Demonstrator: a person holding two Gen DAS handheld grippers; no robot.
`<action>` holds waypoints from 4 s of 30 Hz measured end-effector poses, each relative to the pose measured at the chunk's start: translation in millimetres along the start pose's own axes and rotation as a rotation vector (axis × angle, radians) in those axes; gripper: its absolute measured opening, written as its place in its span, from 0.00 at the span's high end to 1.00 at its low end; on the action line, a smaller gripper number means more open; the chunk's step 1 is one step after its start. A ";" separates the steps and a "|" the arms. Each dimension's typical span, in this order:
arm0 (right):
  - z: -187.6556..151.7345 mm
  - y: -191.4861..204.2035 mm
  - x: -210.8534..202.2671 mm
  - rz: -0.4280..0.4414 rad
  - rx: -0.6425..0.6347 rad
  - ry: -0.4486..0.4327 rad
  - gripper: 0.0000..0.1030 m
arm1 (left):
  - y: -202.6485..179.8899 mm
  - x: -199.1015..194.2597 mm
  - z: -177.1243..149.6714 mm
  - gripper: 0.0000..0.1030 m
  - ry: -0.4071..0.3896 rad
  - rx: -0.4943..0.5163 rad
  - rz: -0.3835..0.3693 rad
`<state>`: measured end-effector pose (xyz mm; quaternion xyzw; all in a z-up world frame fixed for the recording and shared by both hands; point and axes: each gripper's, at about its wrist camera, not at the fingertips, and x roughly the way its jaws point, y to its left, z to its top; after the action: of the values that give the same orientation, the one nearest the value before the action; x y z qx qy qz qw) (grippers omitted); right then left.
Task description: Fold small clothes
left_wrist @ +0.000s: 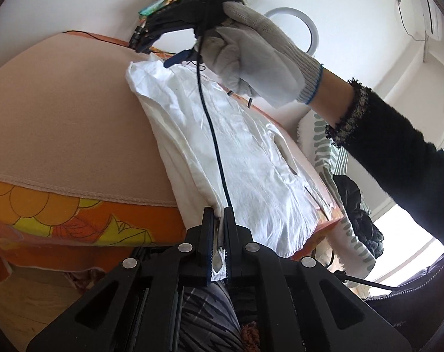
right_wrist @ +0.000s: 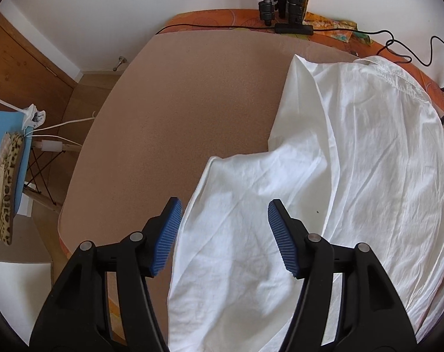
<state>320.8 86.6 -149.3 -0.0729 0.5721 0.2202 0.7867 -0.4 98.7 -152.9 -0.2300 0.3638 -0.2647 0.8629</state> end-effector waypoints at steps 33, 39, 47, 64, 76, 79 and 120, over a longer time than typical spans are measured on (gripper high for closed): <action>-2.5 -95.5 -27.4 0.129 0.127 -0.073 0.91 | -66.3 36.2 1.6 0.96 0.121 0.270 -0.023; -19.2 -150.3 -41.3 0.160 0.196 -0.119 0.91 | -79.5 54.6 -2.2 0.96 0.181 0.337 -0.034; -44.7 -202.0 -16.3 0.211 0.283 -0.109 0.91 | -87.3 78.9 -10.2 0.96 0.263 0.370 -0.025; -78.1 -192.3 -73.3 0.035 0.058 -0.219 0.43 | -89.2 57.2 -0.3 0.87 0.244 0.314 -0.033; -113.9 -123.8 -13.7 0.066 -0.107 -0.147 0.66 | -47.4 89.2 27.6 0.87 0.194 0.273 0.097; -112.5 -130.5 0.2 0.016 -0.072 -0.122 0.66 | -43.5 102.9 19.9 0.87 0.238 0.271 0.117; -473.3 -474.1 -190.8 -0.215 0.742 -0.406 0.49 | -132.4 127.5 63.2 0.64 0.208 0.349 -0.003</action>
<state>66.3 -560.2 -195.0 0.2004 0.4353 -0.0738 0.8746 84.6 -67.8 -99.6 -0.0487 0.3992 -0.3474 0.8471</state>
